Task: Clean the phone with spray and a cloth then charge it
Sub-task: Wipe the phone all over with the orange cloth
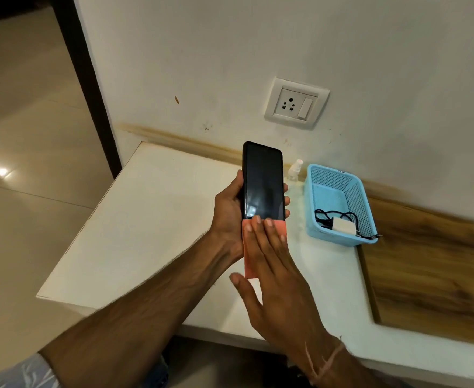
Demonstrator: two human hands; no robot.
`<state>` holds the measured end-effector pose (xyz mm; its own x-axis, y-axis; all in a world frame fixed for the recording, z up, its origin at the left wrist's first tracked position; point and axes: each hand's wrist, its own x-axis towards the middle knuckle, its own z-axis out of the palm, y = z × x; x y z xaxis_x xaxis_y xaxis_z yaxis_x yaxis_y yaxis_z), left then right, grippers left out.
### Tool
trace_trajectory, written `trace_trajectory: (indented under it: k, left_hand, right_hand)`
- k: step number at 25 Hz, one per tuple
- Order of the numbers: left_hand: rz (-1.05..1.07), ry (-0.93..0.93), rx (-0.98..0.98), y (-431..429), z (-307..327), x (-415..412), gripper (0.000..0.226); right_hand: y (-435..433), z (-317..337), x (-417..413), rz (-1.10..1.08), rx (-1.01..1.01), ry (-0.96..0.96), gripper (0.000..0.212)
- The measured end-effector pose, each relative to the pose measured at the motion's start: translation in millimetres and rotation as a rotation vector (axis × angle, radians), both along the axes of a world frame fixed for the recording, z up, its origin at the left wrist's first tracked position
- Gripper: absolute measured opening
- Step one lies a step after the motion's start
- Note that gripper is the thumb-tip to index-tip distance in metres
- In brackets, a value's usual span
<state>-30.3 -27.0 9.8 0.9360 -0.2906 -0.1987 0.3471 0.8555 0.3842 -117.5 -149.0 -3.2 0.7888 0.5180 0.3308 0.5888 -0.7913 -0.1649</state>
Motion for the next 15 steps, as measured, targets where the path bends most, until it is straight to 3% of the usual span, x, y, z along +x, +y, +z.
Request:
trace_trajectory:
  k: [4,9,15]
  left_hand:
    - [0.021,0.005,-0.032,0.3,-0.1,-0.7,0.073]
    - [0.02,0.001,-0.02,-1.3,0.6,-0.7,0.073]
    - [0.037,-0.004,0.008,-1.6,1.1,-2.6,0.071]
  right_hand:
    - [-23.0,11.6,24.7,0.122,-0.204,-0.105,0.105]
    - [-12.5,18.1,28.5,-0.045,-0.061,-0.119,0.088]
    - [-14.3,17.6,22.0,0.114,-0.14,-0.134,0.092]
